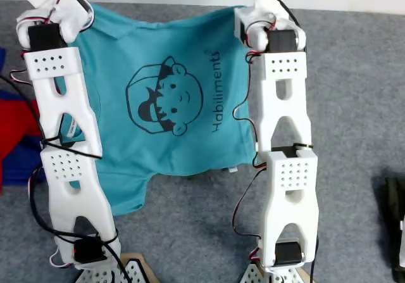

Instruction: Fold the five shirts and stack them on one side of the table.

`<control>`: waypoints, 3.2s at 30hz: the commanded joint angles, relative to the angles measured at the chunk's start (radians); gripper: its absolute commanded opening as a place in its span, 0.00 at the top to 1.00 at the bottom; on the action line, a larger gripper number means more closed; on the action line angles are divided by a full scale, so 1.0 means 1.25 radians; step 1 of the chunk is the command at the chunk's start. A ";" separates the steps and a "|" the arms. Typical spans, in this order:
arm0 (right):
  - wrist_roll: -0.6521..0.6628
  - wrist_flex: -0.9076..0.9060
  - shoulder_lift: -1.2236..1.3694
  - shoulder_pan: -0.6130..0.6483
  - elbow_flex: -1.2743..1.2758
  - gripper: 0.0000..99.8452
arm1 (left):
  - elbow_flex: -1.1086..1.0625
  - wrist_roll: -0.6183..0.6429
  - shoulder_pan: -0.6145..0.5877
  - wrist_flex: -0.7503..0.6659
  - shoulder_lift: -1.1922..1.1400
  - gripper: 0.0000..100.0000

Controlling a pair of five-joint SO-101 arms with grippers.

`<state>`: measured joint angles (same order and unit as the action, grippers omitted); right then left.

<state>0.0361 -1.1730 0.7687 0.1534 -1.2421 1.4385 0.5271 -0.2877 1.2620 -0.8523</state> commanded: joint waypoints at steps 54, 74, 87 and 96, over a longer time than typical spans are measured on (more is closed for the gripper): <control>0.061 -0.328 0.175 0.112 -0.382 0.99 | 0.195 -0.005 0.020 0.212 -0.288 0.99; 0.085 -0.474 0.143 0.060 -0.419 0.99 | -0.258 -0.085 -0.034 0.422 0.153 0.99; 0.135 -0.476 0.109 0.060 -0.301 0.99 | -0.796 -0.158 -0.019 0.416 0.579 0.99; 0.158 -0.477 0.009 0.063 -0.179 0.99 | -0.887 -0.244 -0.100 0.415 0.597 0.99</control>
<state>0.2202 -1.7545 0.9406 0.2332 -1.5336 0.3506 0.2555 -0.3690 1.7822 -0.1573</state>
